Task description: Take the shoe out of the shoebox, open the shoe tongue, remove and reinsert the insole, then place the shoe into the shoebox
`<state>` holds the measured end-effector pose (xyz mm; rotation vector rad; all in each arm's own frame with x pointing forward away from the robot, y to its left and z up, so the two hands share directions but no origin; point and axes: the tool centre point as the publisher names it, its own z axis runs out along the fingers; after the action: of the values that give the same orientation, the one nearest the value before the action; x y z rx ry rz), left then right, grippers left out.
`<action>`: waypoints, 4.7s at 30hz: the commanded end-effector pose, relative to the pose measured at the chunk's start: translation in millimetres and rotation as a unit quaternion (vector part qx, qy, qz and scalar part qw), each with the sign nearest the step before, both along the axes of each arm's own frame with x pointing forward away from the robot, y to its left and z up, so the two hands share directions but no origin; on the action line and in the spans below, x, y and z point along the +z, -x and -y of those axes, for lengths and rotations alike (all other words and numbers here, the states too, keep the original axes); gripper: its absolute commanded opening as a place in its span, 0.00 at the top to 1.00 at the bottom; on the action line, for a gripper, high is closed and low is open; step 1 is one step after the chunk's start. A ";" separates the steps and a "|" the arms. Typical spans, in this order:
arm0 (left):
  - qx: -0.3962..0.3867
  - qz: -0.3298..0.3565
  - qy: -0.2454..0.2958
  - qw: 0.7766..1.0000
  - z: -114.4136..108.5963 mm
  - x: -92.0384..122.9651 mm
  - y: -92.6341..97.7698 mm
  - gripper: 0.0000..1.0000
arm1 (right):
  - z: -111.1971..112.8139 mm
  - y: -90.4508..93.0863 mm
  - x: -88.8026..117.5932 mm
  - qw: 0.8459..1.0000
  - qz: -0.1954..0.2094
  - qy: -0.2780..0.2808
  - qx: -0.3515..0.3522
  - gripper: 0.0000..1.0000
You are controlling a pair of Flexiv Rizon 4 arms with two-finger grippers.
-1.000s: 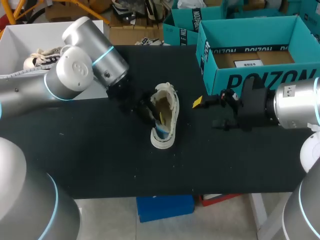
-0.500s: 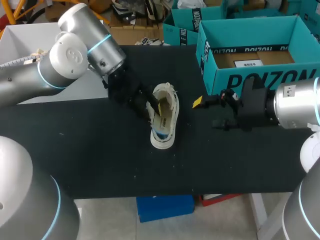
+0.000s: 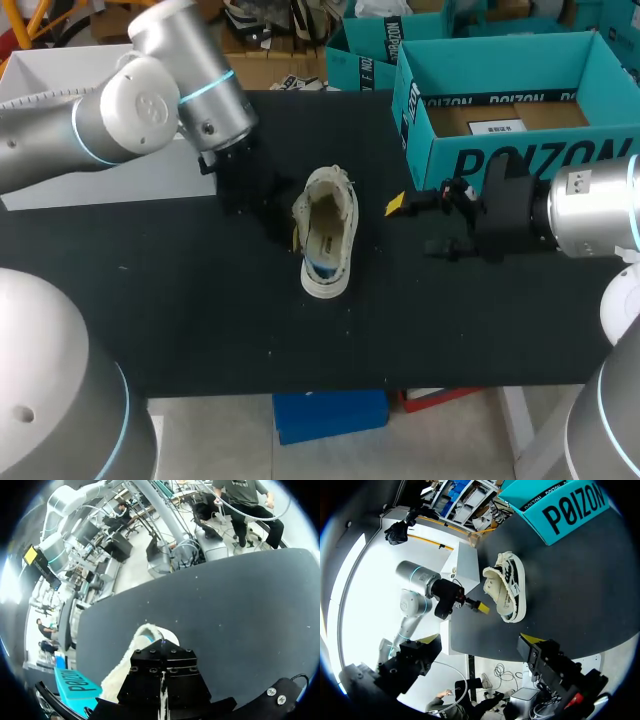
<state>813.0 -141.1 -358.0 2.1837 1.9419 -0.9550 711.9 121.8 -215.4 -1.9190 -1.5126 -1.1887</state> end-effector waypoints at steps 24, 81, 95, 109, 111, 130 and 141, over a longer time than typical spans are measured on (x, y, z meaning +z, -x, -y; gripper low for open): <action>-0.045 0.062 -0.070 0.995 37.4 -36.5 2.5 1.00 | -0.5 -0.4 0.2 1.000 0.000 0.000 0.000 0.00; -0.084 0.128 -0.151 0.977 51.5 -44.1 -2.4 1.00 | -0.5 -0.4 0.2 1.000 0.000 0.000 0.000 0.00; 0.048 0.124 -0.085 0.987 10.3 36.1 -22.4 0.78 | -0.5 -0.4 0.2 1.000 0.000 0.000 0.000 0.00; 0.190 0.103 -0.022 0.976 -42.4 70.3 -28.6 0.00 | -0.5 -0.4 0.2 1.000 0.000 0.000 0.000 0.00; 0.208 0.100 -0.018 0.973 -48.2 73.3 -27.3 0.00 | -0.5 -0.4 0.2 1.000 0.000 0.000 0.000 0.00; 0.278 0.090 0.038 0.955 -32.3 69.0 -65.3 1.00 | -0.5 -0.4 0.2 1.000 0.000 0.000 0.000 0.00; 0.295 0.081 0.047 0.951 12.8 55.9 -114.9 1.00 | -0.5 -0.4 0.2 1.000 0.000 0.000 0.000 0.00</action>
<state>907.9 -132.5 -290.5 1.4096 2.1921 -0.7111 711.8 121.6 -215.4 -1.9190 -1.5125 -1.1888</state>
